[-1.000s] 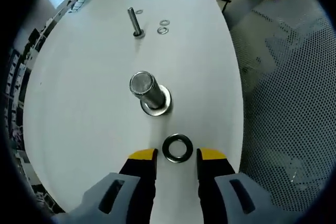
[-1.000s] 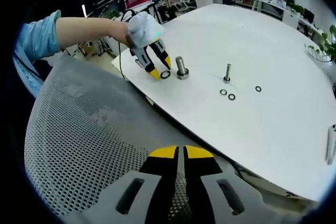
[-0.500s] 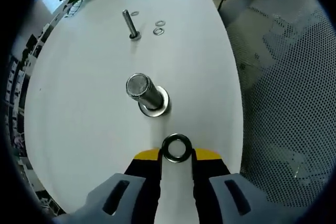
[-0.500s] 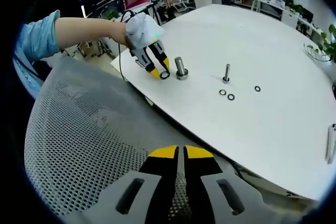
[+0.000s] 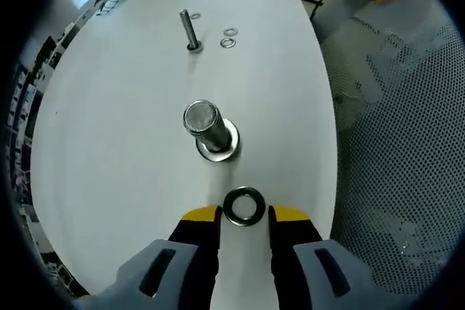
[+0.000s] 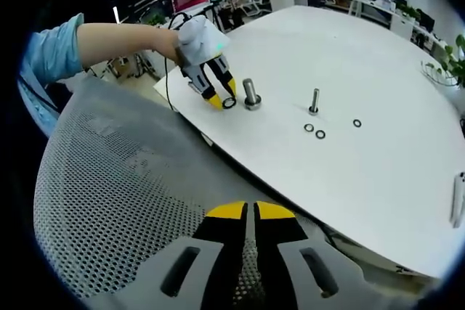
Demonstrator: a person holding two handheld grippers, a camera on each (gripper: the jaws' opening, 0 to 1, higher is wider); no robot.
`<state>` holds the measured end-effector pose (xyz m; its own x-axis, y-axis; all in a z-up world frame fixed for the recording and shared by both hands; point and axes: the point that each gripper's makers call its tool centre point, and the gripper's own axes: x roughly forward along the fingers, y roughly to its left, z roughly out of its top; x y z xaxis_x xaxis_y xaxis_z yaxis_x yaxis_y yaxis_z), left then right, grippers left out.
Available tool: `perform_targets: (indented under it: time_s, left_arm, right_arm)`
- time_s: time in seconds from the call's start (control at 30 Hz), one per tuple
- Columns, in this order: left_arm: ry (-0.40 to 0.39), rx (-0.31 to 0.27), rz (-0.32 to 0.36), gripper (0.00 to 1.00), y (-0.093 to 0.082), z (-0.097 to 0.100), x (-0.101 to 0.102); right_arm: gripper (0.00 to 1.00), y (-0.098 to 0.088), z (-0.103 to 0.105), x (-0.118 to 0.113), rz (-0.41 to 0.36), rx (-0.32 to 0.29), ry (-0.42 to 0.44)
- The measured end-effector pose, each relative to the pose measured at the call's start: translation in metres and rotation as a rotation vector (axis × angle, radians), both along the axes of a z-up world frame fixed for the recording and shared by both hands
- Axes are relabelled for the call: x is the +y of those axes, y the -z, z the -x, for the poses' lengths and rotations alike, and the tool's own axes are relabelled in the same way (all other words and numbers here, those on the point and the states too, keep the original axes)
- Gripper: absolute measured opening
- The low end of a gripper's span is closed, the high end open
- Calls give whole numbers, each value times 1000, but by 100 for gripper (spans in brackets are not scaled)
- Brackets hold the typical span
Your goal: Place the washer onto the threaded stud by aligning its center hole with the stud, sliding it down to the base, and recovering from edge contact or off-axis alignment until the washer reaches the visible bottom stop.
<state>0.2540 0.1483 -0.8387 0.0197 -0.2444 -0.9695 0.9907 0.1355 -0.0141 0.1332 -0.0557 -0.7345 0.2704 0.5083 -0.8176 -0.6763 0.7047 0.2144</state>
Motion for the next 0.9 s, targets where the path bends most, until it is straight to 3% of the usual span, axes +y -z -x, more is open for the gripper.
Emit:
perform_targets:
  time_s: [0.27,0.57,0.9]
  left_arm:
    - [64,-39,-2,20,-1,-1,-1]
    - [22,-62,18,19,-2,-8,-2]
    - [-2,-85,36,19,-28,-19,-8]
  right_arm:
    - [6,0,0,0,-2,0,3]
    - [6,0,0,0,-3,-1,2]
    - [6,0,0,1,-4,-1,-4]
